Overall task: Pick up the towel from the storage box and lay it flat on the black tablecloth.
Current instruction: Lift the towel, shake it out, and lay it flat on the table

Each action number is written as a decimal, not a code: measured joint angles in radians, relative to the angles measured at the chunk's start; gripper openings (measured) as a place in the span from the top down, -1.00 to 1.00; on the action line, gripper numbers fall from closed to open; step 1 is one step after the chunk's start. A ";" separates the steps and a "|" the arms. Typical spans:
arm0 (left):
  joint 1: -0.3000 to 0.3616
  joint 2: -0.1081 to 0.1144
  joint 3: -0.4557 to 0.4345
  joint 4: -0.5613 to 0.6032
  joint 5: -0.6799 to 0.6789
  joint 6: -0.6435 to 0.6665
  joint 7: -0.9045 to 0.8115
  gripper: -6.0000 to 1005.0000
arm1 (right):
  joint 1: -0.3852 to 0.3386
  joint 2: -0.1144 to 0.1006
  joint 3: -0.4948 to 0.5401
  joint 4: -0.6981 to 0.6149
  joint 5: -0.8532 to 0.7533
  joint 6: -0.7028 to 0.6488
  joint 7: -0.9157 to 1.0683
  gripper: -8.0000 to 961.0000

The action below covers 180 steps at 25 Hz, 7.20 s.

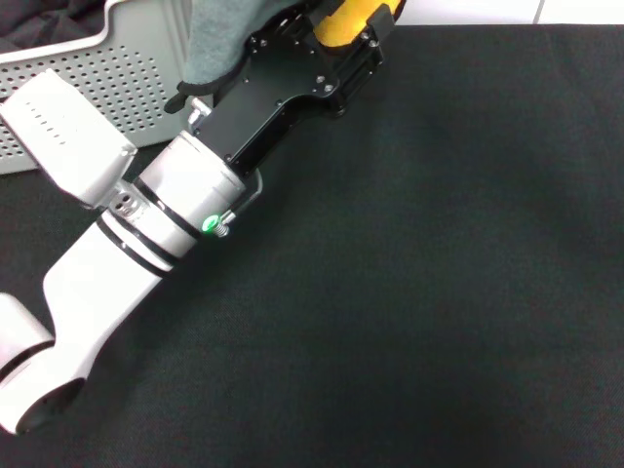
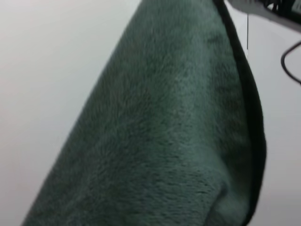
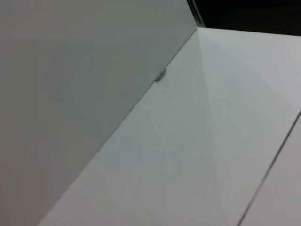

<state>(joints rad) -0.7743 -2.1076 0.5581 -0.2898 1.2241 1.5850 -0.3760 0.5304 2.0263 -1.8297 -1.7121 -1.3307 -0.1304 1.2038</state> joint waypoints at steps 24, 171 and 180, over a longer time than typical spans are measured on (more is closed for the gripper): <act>0.120 0.000 -0.002 0.036 -0.012 0.163 -0.021 -0.21 | -0.092 0.000 0.022 0.016 -0.010 -0.069 -0.010 0.89; 0.053 0.000 -0.252 -0.058 0.028 -0.022 0.139 -0.26 | 0.238 0.002 0.063 0.338 0.030 -0.007 -0.042 0.81; 0.066 0.000 -0.261 -0.058 0.000 -0.061 0.140 -0.30 | 0.232 0.001 0.063 0.320 0.029 -0.001 -0.044 0.81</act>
<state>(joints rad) -0.7085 -2.1076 0.2973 -0.3474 1.2237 1.5236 -0.2357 0.7626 2.0278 -1.7666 -1.3922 -1.3021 -0.1315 1.1599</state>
